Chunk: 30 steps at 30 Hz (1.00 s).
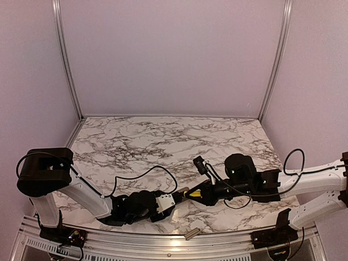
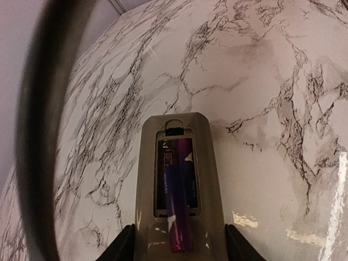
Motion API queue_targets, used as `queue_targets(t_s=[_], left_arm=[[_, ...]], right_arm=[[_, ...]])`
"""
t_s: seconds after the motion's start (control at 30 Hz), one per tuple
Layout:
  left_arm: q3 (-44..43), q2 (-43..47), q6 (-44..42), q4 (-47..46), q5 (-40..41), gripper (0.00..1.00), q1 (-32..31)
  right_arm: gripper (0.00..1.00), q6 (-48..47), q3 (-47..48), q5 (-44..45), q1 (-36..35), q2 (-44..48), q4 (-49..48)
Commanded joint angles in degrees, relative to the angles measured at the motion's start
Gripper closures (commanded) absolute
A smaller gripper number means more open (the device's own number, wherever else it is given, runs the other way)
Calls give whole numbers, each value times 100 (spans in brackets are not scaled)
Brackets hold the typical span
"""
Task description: Unload the batteries from the remote control
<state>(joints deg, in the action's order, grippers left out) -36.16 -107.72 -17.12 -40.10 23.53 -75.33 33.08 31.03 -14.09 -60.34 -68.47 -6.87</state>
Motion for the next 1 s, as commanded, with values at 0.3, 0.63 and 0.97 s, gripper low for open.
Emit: queue_targets(t_s=[0.3, 0.63, 0.97], left_arm=[[-110, -74, -93, -157, -318, 100, -61], [-28, 8, -93, -237, -330, 100, -60], [80, 207, -40, -427, -307, 100, -61]], right_arm=[[100, 9, 288, -856, -135, -37, -610], [100, -78, 307, -511, -132, -6, -333], [100, -313, 474, 45, -129, 395, 472]])
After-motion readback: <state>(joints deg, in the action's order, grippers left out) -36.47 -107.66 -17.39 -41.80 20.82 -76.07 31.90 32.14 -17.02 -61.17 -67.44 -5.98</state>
